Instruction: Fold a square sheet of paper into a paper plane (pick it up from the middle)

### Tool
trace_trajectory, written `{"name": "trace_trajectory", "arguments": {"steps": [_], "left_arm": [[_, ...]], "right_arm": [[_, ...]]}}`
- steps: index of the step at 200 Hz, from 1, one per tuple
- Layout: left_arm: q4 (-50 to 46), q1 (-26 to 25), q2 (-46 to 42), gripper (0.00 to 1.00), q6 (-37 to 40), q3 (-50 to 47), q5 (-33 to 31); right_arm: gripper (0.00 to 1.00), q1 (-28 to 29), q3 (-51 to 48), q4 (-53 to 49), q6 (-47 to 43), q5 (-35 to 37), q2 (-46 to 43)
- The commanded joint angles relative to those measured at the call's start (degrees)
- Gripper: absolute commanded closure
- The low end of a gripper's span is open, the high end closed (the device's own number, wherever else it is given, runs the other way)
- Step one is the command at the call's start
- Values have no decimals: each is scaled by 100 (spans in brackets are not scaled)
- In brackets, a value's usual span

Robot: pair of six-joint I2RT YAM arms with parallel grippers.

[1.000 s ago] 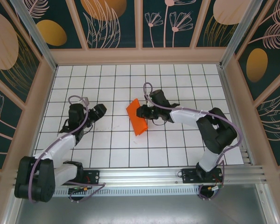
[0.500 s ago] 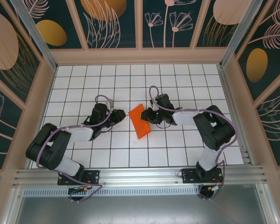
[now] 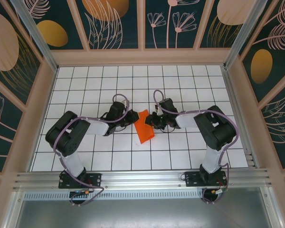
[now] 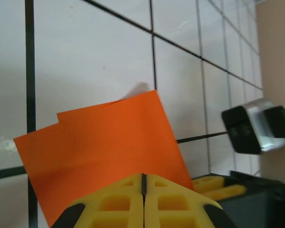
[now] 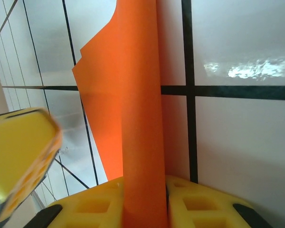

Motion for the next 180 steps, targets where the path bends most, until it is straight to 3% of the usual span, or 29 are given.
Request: {"name": "trace_trajectory", "arguments": {"steps": [1,46,83,107,180], "left_arm": [[-652,-78,282,96,279,304,-246],[-1180,-137,506,99,479,608,-438],[-1323,-150,595,99,570,715,-390],[-1339,-153,623,99,589,763,-333],[-1330,-164,618,99,544,942,-199]], "right_arm": [[74,-43,-6,-136,57,-123,-3],[68,-43,133,-541,-95,-117,-79],[48,-49,386,-1552,-824,519,-539],[41,-45,529,-2191,-1339,1119,-817],[34,559,1301,-2776,-2145,1806,-404]]}}
